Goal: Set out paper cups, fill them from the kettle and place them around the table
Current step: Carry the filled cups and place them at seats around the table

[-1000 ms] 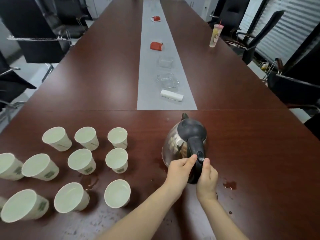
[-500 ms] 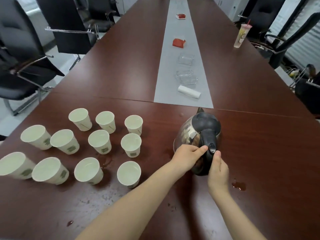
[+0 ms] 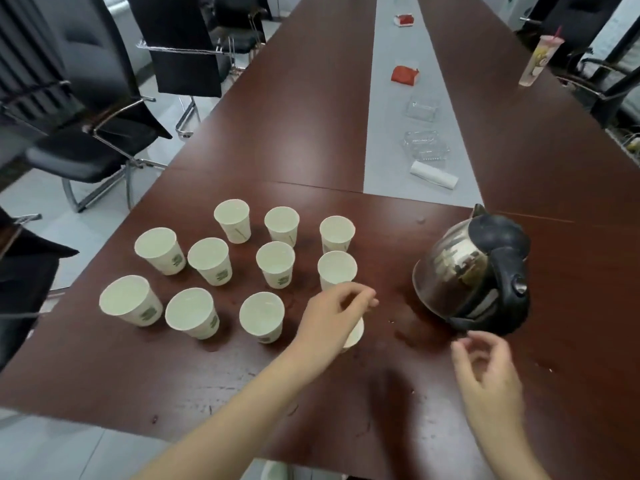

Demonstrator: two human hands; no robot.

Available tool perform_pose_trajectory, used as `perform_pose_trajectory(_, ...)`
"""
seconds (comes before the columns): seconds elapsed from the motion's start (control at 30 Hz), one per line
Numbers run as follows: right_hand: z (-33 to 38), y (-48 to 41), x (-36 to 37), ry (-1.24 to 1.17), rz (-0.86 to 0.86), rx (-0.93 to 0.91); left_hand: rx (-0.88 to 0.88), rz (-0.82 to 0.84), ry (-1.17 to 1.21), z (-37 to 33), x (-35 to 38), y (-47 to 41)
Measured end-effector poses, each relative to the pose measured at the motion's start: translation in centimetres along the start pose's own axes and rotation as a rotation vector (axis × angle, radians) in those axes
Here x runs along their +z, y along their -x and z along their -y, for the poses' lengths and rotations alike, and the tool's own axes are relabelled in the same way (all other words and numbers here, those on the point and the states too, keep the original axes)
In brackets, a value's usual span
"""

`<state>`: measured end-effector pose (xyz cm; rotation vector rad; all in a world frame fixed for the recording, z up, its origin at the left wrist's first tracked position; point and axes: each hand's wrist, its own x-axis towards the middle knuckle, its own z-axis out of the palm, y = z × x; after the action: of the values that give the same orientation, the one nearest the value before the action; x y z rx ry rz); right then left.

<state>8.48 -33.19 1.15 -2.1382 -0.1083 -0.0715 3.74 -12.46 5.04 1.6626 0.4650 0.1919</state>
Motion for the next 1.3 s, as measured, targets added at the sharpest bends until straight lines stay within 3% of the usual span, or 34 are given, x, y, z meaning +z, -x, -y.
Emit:
perform_pose_trajectory(0.13,-0.9,2.2,6.4,-0.05,0.28,0.023,-0.029,-0.09,0.063,3.3,-3.8,2.5)
perform_pose_trajectory(0.23,-0.8,3.4,9.8,-0.103,0.364,0.116,-0.069,-0.105,0.03,6.7,-5.1,3.7)
perform_pose_trajectory(0.37,-0.4,4.1,12.3,-0.168,0.371,0.204,-0.159,-0.145,0.021,10.3,-5.7,5.2)
perform_pose_trajectory(0.57,-0.8,3.8,14.4,-0.257,0.367,0.287,-0.277,-0.454,0.095,13.5,-5.6,5.7)
perform_pose_trajectory(0.67,-0.8,3.4,15.0,-0.279,0.381,0.297,-0.302,-0.522,0.095,13.8,-6.1,4.2)
perform_pose_trajectory(0.83,0.0,2.1,15.0,-0.262,0.391,0.198,-0.26,-0.491,0.258,12.9,-6.7,1.2)
perform_pose_trajectory(1.03,0.2,1.8,15.9,-0.3,0.376,0.151,-0.254,-0.484,0.162,13.0,-7.5,-0.5)
perform_pose_trajectory(1.3,-0.5,2.0,16.6,-0.347,0.326,0.135,-0.169,-0.468,0.205,14.1,-7.4,-1.1)
